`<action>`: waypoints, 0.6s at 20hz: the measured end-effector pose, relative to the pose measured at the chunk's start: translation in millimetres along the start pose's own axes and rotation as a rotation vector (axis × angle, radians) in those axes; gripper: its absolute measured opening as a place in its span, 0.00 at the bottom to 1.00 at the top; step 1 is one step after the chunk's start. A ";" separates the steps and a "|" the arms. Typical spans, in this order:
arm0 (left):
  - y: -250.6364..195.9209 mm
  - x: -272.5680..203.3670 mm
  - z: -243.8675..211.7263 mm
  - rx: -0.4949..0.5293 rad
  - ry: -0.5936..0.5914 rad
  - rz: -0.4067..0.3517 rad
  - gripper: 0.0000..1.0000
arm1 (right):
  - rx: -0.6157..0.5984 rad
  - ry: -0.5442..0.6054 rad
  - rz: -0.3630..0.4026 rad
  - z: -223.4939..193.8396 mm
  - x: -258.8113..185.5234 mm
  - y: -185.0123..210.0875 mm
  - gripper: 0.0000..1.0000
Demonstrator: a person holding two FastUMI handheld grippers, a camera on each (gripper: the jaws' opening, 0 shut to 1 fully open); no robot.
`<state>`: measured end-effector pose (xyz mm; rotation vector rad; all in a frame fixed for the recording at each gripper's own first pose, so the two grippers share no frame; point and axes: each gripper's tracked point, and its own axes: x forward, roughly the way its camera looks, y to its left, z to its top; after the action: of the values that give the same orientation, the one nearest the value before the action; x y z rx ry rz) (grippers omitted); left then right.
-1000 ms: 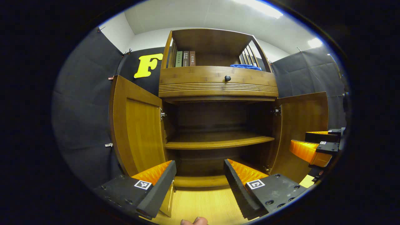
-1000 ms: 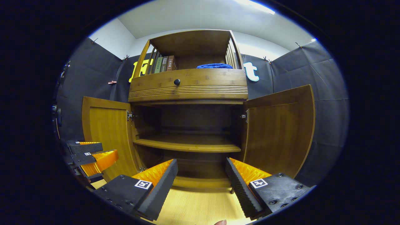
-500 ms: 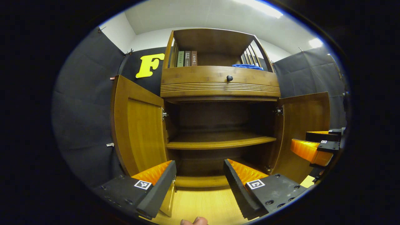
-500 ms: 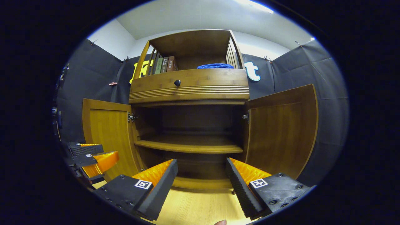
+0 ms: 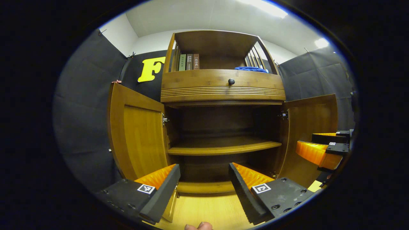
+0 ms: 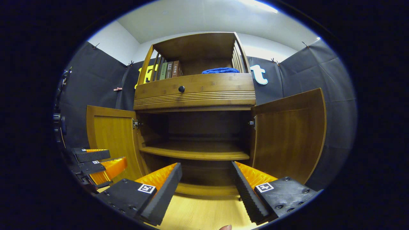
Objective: Open the right door of the double-door shoe cabinet with the right hand, and open the left door with the left hand.
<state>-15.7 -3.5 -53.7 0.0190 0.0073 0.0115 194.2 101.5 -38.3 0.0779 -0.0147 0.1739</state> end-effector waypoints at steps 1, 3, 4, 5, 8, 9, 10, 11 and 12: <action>-1.7 1.3 -0.6 0.002 0.001 0.004 0.94 | -0.003 -0.003 -0.002 0.5 0.4 -1.2 0.98; -5.5 2.1 1.1 0.003 -0.003 0.002 0.92 | 0.001 -0.003 0.000 0.5 1.2 -1.4 0.98; -5.6 2.0 1.1 0.005 -0.001 0.007 0.92 | 0.007 -0.001 0.005 0.1 0.9 -0.3 1.00; -4.8 1.7 0.0 0.008 0.004 0.013 0.92 | 0.012 0.001 0.011 -0.2 0.5 1.7 0.95; -4.8 1.0 1.2 0.018 0.003 0.020 0.92 | 0.008 0.011 0.026 -2.7 0.3 1.8 1.00; -3.7 0.4 1.0 0.021 0.005 0.024 0.92 | 0.012 0.014 0.031 -2.8 -0.3 2.2 1.00; -3.2 0.4 1.4 0.021 0.004 0.028 0.92 | 0.016 0.015 0.036 -3.4 -0.4 3.6 0.98; -3.5 -0.1 2.1 0.018 0.003 0.029 0.92 | 0.018 0.017 0.041 -3.8 -0.4 4.6 0.98; -3.3 0.0 2.1 0.015 0.002 0.033 0.94 | 0.018 0.017 0.045 -4.5 -0.2 4.6 0.98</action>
<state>-15.7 -6.8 -51.7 0.0339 0.0093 0.0446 193.3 106.3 -42.5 0.0936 0.0024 0.2195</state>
